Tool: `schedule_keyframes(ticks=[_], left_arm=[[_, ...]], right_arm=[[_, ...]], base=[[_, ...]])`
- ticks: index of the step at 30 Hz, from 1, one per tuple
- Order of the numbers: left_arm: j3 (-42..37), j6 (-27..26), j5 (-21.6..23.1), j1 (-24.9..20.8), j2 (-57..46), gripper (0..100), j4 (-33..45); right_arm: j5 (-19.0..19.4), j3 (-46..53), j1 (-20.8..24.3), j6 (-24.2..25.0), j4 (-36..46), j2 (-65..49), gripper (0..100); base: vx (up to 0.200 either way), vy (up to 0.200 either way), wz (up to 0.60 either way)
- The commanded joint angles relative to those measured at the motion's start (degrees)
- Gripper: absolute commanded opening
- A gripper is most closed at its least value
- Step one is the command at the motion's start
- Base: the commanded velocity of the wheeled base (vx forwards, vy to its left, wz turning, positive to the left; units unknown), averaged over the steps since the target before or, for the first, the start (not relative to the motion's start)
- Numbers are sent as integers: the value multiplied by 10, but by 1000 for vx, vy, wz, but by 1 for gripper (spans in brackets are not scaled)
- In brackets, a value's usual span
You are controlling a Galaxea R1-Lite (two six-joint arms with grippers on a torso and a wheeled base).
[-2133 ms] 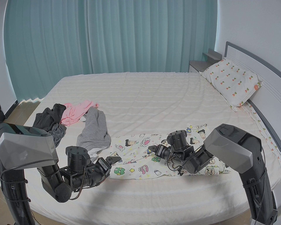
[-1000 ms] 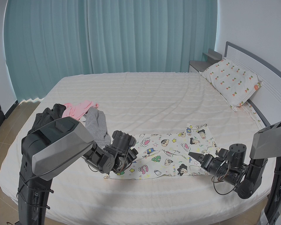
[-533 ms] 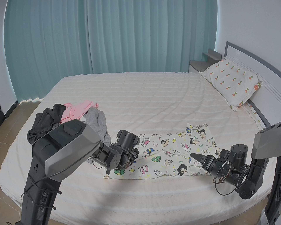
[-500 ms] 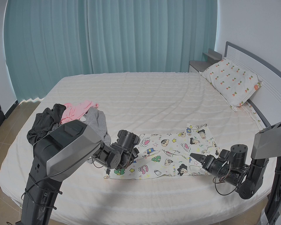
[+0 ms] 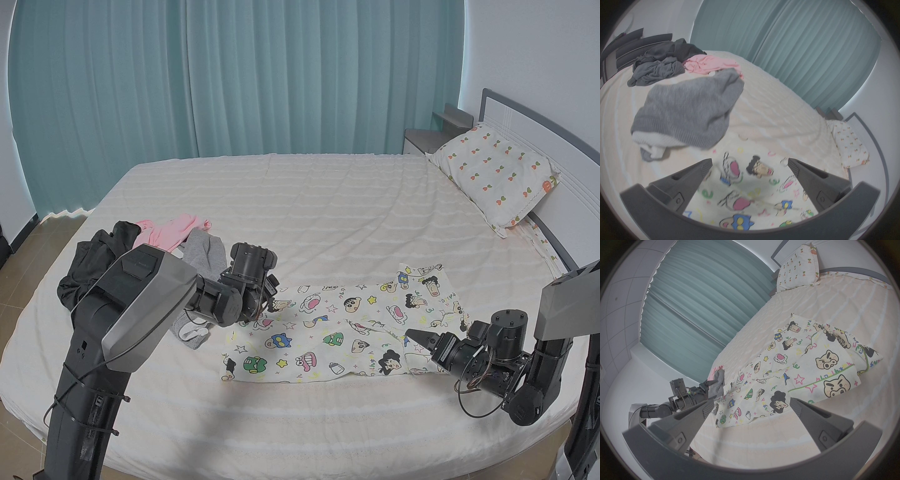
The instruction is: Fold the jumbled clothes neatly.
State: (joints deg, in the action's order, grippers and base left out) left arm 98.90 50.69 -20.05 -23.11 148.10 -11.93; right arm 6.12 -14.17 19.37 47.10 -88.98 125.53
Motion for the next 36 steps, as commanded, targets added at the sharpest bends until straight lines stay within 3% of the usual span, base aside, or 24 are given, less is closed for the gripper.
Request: schedule_keyframes(ticks=[1, 9, 10, 12, 15, 19, 21, 22, 25, 36], left_arm=[[25, -4, 0, 13, 5, 100, 0], [-7, -9, 13, 33, -32, 100, 46], [-76, -11, 105, 43, -83, 100, 54], [-114, -26, 151, 53, -110, 100, 52], [-144, -67, 176, 65, -122, 100, 40], [-238, -166, 210, 90, -129, 100, -54], [-289, -219, 246, 96, -133, 100, -95], [-332, -271, 273, 103, -134, 100, -130], [-369, -315, 291, 104, -130, 100, -175], [-367, -323, 306, 56, -85, 100, -232]], right_arm=[[0, 1, 0, 0, -6, 4, 100], [1, 2, 0, 0, -6, 6, 100], [2, 5, 0, 0, -6, 9, 100], [2, 5, 0, 0, -6, 12, 100], [2, 5, 0, -1, -6, 13, 100], [2, 6, 0, -1, -6, 13, 100], [2, 6, 0, 0, -6, 13, 100], [2, 7, 0, -1, -6, 14, 100], [3, 7, 0, 0, -6, 14, 100], [3, 6, 0, 0, -6, 21, 100]], base=[[0, 0, 0], [0, 0, 0], [0, 0, 0], [0, 0, 0], [0, 0, 0], [0, 0, 0], [0, 0, 0], [0, 0, 0], [0, 0, 0], [0, 0, 0]])
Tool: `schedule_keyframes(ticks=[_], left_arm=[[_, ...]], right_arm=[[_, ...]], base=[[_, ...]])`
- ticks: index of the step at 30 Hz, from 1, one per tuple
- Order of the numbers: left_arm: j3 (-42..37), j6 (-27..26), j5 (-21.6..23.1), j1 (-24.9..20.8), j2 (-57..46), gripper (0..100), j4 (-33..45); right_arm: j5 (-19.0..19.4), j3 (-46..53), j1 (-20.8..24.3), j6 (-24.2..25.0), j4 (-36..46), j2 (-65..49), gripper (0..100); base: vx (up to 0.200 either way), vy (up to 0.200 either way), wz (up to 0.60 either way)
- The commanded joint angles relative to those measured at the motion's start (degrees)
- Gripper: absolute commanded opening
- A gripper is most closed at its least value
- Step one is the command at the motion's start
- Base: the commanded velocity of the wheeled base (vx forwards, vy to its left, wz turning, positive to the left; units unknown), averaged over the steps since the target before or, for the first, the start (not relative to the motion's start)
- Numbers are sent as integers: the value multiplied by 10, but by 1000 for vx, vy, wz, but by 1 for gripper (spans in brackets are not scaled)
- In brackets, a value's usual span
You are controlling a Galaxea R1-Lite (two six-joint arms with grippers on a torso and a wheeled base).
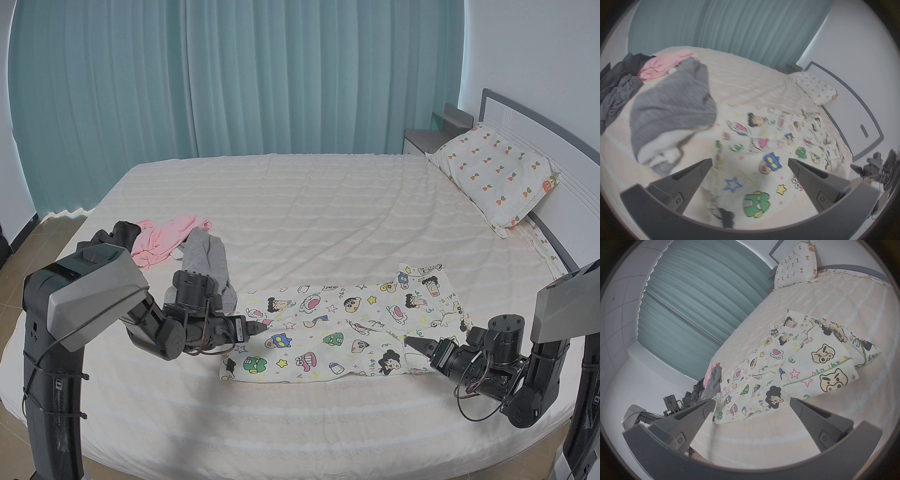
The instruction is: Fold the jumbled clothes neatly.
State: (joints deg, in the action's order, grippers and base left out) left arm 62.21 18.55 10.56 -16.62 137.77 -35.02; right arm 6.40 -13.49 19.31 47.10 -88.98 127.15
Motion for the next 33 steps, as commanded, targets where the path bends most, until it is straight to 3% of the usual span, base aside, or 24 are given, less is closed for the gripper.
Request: schedule_keyframes(ticks=[1, 6, 33], left_arm=[[3, -2, 0, -9, 19, 100, -1], [7, -27, -2, -6, 33, 100, -2], [20, -32, -4, 12, 47, 100, -2]], right_arm=[[0, 0, 0, 0, -6, 5, 100], [0, 0, 4, 0, -6, 6, 100], [0, -1, 4, -1, -6, 10, 100]], base=[[0, 0, 0], [0, 0, 0], [0, 0, 0]])
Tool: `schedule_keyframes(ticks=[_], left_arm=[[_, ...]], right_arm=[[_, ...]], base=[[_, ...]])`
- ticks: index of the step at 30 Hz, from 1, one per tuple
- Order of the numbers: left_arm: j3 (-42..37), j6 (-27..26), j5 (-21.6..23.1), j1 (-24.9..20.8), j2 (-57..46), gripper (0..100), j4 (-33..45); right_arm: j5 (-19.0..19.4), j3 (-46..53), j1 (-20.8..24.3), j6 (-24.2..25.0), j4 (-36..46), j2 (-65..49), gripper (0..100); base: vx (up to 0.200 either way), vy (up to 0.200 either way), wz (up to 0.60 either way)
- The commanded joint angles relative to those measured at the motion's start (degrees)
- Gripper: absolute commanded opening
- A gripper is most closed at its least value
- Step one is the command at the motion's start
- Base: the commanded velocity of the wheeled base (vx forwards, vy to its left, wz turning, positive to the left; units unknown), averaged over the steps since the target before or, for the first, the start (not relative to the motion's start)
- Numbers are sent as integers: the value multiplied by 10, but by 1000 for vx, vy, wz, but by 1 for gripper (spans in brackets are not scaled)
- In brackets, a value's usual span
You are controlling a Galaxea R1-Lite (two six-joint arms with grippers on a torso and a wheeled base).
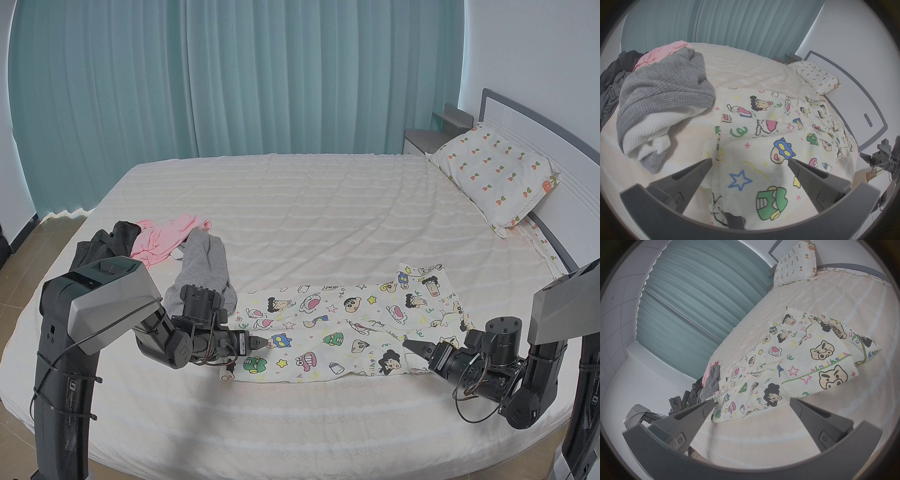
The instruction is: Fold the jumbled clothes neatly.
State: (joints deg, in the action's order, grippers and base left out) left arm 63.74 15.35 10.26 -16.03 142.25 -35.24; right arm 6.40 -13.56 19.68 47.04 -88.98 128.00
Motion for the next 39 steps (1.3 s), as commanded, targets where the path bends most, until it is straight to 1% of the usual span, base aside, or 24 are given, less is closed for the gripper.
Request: schedule_keyframes(ticks=[1, 10, 21, 22, 30, 34, 39], left_arm=[[4, 0, -1, 7, 2, 100, 0], [4, 1, -1, -6, 3, 100, -1], [3, 5, -1, -3, 13, 100, -1], [2, 5, -1, -4, 13, 0, -1], [-5, 6, -1, -1, 13, 0, 0], [-23, 5, -1, 11, 4, 0, 0], [-50, 3, -2, 13, -17, 0, 0]], right_arm=[[0, -1, 0, 0, -6, 1, 100], [0, -1, 0, 0, -6, 5, 100], [-1, -1, 1, 0, -6, 5, 100], [-1, -1, 1, 0, -6, 5, 100], [-1, 0, 2, 0, -6, 6, 100], [-1, 0, 2, 0, -6, 5, 100], [0, 0, 2, 0, -6, 6, 100]], base=[[0, 0, 0], [0, 0, 0], [0, 0, 0], [0, 0, 0], [0, 0, 0], [0, 0, 0], [0, 0, 0]])
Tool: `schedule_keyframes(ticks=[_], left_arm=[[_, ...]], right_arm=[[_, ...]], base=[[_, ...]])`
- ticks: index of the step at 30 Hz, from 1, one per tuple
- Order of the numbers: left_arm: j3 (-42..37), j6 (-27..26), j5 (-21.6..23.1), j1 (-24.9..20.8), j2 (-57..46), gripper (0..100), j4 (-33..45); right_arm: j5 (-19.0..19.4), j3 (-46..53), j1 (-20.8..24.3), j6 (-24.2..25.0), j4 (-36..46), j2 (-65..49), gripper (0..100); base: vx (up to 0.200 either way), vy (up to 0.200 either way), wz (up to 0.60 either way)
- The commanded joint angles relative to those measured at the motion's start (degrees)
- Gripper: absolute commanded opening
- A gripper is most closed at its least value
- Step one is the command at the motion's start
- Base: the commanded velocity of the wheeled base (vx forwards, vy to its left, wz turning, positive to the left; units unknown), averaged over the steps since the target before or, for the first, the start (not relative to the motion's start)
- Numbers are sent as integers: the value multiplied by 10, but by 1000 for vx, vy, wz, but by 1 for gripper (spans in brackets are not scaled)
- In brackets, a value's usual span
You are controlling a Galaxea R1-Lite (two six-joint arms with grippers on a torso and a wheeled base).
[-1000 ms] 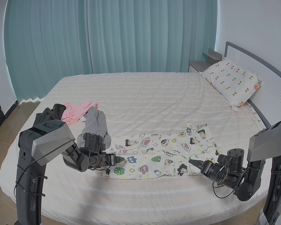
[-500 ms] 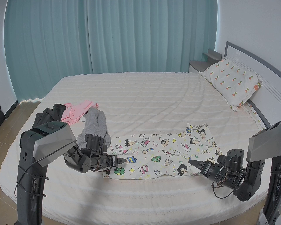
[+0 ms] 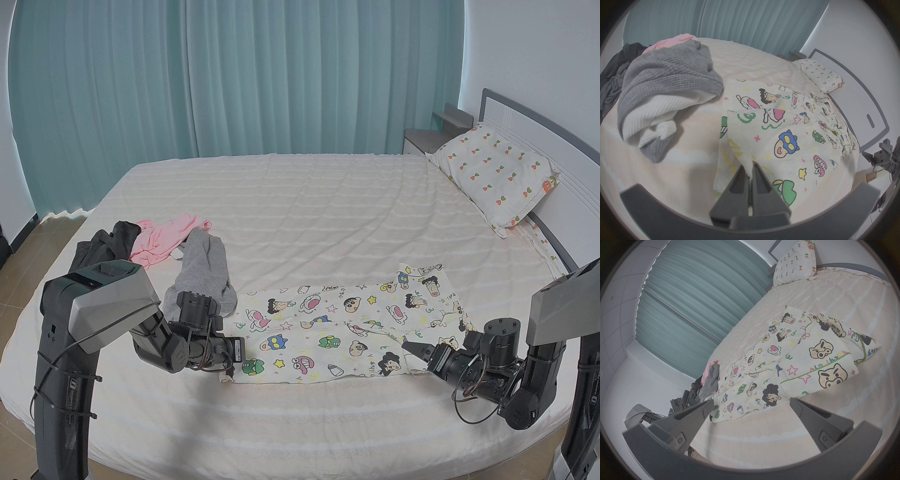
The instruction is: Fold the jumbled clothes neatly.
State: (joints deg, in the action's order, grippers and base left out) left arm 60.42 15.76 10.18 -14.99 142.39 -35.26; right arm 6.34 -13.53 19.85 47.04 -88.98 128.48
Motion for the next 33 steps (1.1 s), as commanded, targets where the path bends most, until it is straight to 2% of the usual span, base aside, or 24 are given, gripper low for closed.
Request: schedule_keyframes(ticks=[1, 8, 11, 13, 15, 16, 17, 19, 20, 24, 26, 30, 33], left_arm=[[-18, -1, -1, 2, -19, 0, 0], [-39, -4, -9, -4, -44, 0, 1], [-40, -4, -10, -7, -45, 0, 1], [-40, -4, -10, -7, -44, 0, 1], [-40, -4, -11, -7, -42, 0, 1], [-40, -4, -11, -7, -42, 0, 1], [-41, -5, -11, -7, -41, 0, 1], [-45, -5, -11, -8, -41, 0, 0], [-48, -5, -11, -9, -41, 0, -1], [-50, -5, -14, -17, -41, 0, -1], [-50, -5, -21, -22, -42, 0, -1], [-50, -5, -24, -24, -42, 0, -1], [-51, -5, -24, -25, -42, 0, -1]], right_arm=[[1, 0, 0, 0, -6, 1, 100], [1, 0, -2, 0, -6, 5, 100], [6, -3, -17, -6, -6, 4, 100], [17, 0, -46, -42, -6, 5, 100], [45, -3, -90, -97, -6, 10, 100], [47, -3, -94, -100, -6, 11, 100], [82, -8, -133, -134, -5, 14, 100], [118, -28, -173, -158, 1, 14, 100], [123, -45, -184, -164, 8, 15, 100], [125, -151, -230, -202, 145, 19, 100], [143, -208, -258, -250, 223, 22, 100], [199, -258, -269, -292, 271, 37, 100], [200, -265, -269, -294, 273, 39, 100]], base=[[0, 0, 0], [0, 0, 0], [0, 0, 0], [0, 0, 0], [0, 0, 0], [0, 0, 0], [0, 0, 0], [0, 0, 0], [0, 0, 0], [0, 0, 0], [0, 0, 0], [0, 0, 0], [0, 0, 0]])
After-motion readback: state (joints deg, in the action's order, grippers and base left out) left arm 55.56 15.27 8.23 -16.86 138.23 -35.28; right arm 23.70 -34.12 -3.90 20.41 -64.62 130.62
